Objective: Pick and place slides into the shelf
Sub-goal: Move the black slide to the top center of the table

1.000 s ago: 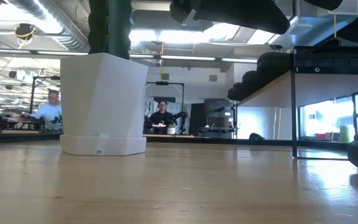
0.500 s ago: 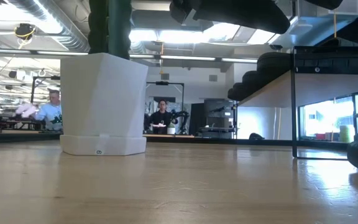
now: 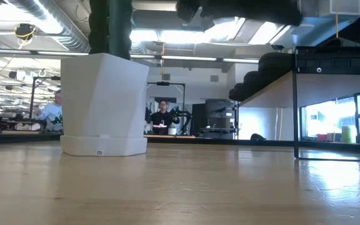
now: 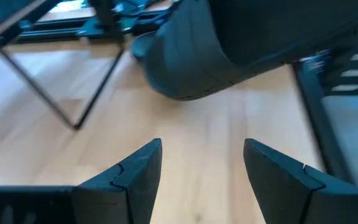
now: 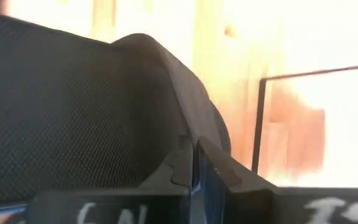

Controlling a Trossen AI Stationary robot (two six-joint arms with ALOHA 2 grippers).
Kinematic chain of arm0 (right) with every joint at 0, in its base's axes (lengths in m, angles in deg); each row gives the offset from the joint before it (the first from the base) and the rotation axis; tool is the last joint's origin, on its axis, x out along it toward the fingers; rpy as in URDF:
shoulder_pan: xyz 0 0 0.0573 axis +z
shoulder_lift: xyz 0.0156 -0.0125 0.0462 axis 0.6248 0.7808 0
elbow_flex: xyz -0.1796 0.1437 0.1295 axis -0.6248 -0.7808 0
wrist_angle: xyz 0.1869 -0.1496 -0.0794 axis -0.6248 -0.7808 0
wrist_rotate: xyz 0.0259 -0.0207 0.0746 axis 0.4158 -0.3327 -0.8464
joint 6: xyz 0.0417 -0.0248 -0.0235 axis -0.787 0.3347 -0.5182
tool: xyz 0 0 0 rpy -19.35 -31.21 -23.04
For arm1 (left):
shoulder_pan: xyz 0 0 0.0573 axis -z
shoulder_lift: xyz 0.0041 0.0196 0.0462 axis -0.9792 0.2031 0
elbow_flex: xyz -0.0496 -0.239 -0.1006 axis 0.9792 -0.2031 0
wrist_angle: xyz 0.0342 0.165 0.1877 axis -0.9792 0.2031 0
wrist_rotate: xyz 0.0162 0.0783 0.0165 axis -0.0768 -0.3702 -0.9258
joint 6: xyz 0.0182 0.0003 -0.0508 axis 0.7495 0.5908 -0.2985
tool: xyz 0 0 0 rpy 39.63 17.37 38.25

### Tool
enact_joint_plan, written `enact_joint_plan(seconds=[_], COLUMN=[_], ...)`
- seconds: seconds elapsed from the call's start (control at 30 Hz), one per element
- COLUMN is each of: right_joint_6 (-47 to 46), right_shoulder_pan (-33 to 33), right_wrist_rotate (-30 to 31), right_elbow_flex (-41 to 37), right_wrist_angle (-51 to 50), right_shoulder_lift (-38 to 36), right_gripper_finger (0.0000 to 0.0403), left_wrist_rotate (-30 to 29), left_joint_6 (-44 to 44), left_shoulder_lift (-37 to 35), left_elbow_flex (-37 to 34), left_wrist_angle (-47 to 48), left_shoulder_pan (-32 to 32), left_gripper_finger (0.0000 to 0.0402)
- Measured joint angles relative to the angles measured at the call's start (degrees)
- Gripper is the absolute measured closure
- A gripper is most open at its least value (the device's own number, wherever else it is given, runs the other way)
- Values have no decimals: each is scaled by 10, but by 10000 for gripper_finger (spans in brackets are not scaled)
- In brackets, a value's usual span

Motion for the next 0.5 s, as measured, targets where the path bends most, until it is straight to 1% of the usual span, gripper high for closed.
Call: enact_joint_plan(seconds=[0.2,0.27,0.4,0.5], right_joint_6=[45,61,90,103], right_shoulder_pan=[-17,-24,-40,-56], right_wrist_rotate=[4,4,7,31], right_elbow_flex=[110,148,233,298], right_wrist_angle=[-31,-43,-80,-100], right_shoulder_lift=[-1,-1,-1,-2], right_gripper_finger=[391,391,391,391], left_wrist_rotate=[74,83,85,91], left_joint_6=[0,2,33,44], left_shoulder_lift=[-5,-15,-54,-94], left_elbow_flex=[0,0,0,0], left_wrist_angle=[-40,-38,-12,-2], left_shoulder_pan=[1,1,7,8], left_gripper_finger=[184,184,184,184])
